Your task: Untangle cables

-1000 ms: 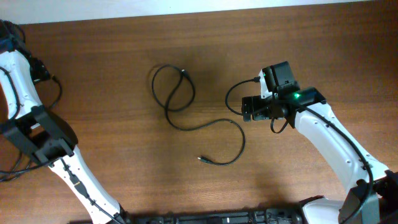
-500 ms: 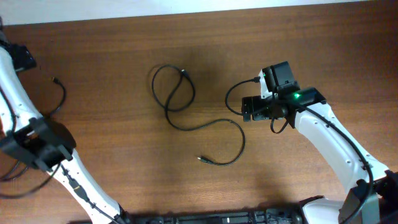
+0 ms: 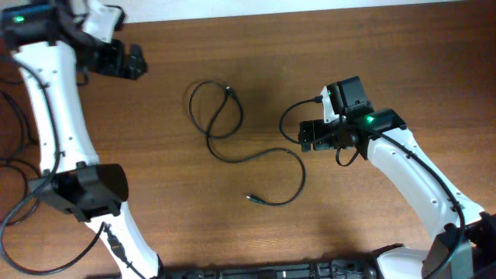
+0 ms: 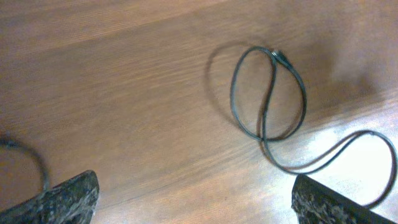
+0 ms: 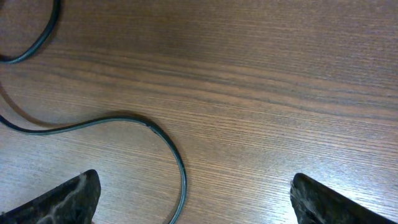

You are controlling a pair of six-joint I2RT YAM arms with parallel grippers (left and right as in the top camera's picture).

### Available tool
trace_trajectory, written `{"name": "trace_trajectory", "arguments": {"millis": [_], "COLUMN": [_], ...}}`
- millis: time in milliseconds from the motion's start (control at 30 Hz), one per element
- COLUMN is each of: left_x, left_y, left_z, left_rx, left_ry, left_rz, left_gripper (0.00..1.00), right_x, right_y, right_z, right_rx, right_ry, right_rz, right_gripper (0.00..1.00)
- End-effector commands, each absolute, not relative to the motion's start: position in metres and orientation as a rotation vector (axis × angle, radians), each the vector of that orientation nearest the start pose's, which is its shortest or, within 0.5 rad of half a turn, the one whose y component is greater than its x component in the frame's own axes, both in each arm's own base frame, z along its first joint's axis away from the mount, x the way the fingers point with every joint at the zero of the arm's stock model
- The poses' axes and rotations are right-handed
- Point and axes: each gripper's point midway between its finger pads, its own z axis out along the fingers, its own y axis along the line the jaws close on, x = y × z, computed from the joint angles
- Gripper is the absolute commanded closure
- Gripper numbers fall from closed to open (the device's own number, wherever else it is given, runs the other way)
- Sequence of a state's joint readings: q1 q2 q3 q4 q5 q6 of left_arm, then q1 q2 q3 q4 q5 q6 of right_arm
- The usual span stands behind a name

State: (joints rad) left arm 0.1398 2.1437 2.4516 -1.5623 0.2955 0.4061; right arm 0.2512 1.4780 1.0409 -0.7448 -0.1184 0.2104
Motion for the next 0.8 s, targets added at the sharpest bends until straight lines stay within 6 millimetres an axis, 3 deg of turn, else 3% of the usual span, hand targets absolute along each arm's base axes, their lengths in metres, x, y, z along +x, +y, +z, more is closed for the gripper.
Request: {"name": "trace_trajectory", "arguments": {"millis": [0,133,367,567,767], "left_x": [0.452,0.45,0.446,0.456,0.467], "left_y": [-0.015,-0.049,-0.093,-0.093,-0.095], "left_z": [0.205,0.154,0.095,0.059,0.044], "left_rx": [0.551,0.654,0.793,0.726,0.728], "left_ry": [2.756,2.801,2.791,2.758,2.697], "left_rz": [-0.36,-0.406,-0.429,-0.404,-0.383], "left_gripper": [0.01,0.01,0.01,0.01,0.01], "right_x": [0.318,0.317,0.316,0.312,0.312], "right_y": [0.102,0.102,0.102,0.101,0.101], "right_z": [0.102,0.101,0.101,0.099,0.099], "right_rx": [-0.074,-0.074,-0.074,-0.074,-0.073], "right_ry": [2.773,2.776,2.781,2.797,2.798], "right_rz": [0.295,0.294,0.294,0.29,0.29], "right_gripper": [0.04,0.04,0.04,0.04,0.04]}}
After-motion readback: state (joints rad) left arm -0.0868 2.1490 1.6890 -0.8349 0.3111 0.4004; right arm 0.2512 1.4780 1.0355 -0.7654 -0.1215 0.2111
